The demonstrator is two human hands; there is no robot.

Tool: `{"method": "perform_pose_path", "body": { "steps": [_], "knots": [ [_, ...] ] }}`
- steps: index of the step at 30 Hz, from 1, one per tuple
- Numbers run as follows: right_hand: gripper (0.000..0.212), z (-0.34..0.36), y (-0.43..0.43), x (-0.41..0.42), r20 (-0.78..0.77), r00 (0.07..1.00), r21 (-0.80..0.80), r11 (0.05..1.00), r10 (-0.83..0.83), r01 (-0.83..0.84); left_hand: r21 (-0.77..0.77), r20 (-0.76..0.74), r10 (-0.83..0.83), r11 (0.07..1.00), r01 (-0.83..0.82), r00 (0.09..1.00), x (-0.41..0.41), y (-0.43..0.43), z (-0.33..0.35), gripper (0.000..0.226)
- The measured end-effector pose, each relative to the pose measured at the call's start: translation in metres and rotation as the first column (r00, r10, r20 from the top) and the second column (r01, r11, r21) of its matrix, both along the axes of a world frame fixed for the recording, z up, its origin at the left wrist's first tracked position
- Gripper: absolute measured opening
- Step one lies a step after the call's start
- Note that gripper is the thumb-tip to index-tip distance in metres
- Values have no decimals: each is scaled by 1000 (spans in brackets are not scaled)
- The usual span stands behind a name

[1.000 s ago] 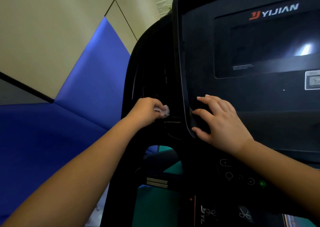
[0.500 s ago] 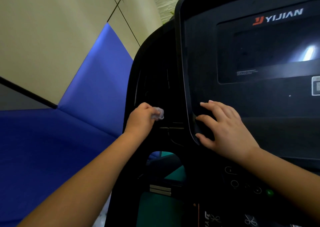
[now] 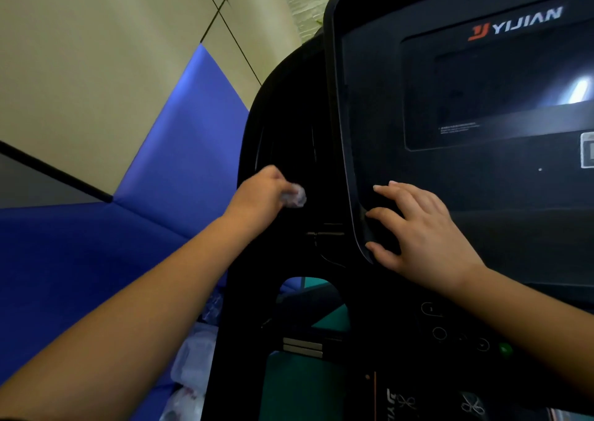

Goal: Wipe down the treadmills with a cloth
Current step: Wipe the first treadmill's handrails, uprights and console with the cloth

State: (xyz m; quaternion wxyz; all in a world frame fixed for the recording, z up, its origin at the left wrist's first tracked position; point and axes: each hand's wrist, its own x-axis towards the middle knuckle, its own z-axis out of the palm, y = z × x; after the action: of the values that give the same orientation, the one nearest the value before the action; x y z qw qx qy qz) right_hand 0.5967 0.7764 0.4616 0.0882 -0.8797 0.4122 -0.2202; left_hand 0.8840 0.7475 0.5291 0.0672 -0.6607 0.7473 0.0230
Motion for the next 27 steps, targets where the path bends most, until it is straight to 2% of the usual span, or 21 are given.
{"method": "perform_pose_path", "body": {
  "steps": [2, 4, 6, 9, 11, 15, 18, 22, 25, 27],
  "knots": [
    [47, 0, 1, 0, 2, 1000, -1, 1000, 0, 0, -37, 27, -32, 999, 33, 999, 4, -3, 2, 17],
    [47, 1, 0, 0, 4, 1000, 2, 1000, 2, -2, 85, 189, -152, 987, 138, 970, 3, -5, 4, 24],
    [47, 1, 1, 0, 0, 1000, 8, 1000, 0, 0, 247, 226, -156, 964, 98, 962, -3, -2, 3, 34],
    [47, 1, 2, 0, 9, 1000, 12, 1000, -4, 4, 354, 140, -66, 935, 13, 988, -4, -4, 6, 27],
    [46, 0, 2, 0, 10, 1000, 13, 1000, 0, 0, 358, 62, -39, 933, 14, 997, 2, -7, 8, 23],
    [46, 1, 1, 0, 6, 1000, 20, 1000, -4, 4, 360, 14, 9, 933, -13, 1000, -1, -5, 8, 24],
    [46, 1, 3, 0, 4, 1000, 23, 1000, -6, 5, 393, -109, 125, 917, -73, 986, -5, -3, 7, 23],
    [46, 3, 3, 0, -8, 1000, 26, 1000, -6, 6, 322, -289, 192, 942, -94, 938, -27, 5, -2, 20],
    [46, 3, 2, 0, -20, 1000, 34, 999, 0, 1, 266, -343, 211, 956, -121, 915, -36, 13, -11, 21],
    [46, 5, 2, 0, -22, 1000, 39, 999, 4, -3, 303, -317, 202, 947, -102, 927, -28, 12, -7, 23]
  ]
}}
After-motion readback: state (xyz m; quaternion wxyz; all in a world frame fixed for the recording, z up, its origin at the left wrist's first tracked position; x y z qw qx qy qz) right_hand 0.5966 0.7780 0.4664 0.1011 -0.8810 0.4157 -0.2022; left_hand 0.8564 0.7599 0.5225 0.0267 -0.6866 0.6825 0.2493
